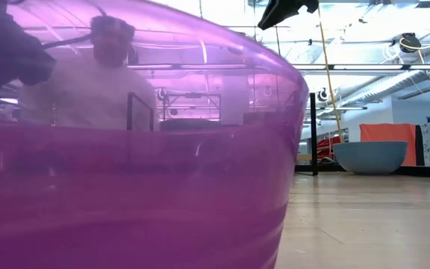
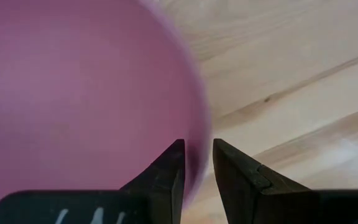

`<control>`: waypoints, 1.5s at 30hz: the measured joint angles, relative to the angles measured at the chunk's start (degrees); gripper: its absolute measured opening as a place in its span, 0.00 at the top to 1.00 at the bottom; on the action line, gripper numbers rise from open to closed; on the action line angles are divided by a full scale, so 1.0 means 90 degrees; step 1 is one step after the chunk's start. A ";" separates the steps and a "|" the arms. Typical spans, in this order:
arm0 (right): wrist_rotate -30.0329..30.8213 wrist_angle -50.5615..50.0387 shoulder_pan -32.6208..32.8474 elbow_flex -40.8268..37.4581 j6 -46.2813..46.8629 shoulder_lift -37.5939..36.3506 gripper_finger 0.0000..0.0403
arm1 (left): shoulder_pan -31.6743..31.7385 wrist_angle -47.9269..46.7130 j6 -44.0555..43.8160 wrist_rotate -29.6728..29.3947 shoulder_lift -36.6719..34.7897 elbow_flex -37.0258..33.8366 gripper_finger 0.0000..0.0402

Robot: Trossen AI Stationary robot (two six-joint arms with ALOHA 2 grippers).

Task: Place and stack bowls onto a shelf
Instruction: Stack the pink bowl on top of the green bowl on the shelf

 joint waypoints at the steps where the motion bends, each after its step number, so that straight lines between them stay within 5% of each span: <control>1: 0.0000 0.0000 0.0000 0.0000 0.0000 0.0000 0.77 | -0.0005 0.0007 0.0041 0.0000 0.0000 -0.0007 0.78; 11: 0.0000 0.0000 0.0000 0.0000 0.0017 0.0000 0.77 | 0.0000 -0.0076 0.0456 -0.0314 0.0000 -0.0022 0.79; 18: 0.0000 0.0000 0.0000 0.0000 0.0012 0.0000 0.77 | -0.0001 -0.0119 0.0528 -0.0479 -0.0012 -0.0010 0.97; 31: 0.0422 -0.0022 0.0002 0.0000 -0.0204 -0.0241 0.77 | 0.0621 -0.0143 0.1212 -0.0621 -0.0002 0.0135 0.97; 45: 0.0503 -0.0151 -0.0002 0.0000 0.0159 -0.0983 0.77 | 0.1708 -0.0822 0.3997 -0.1947 0.0000 0.2407 0.98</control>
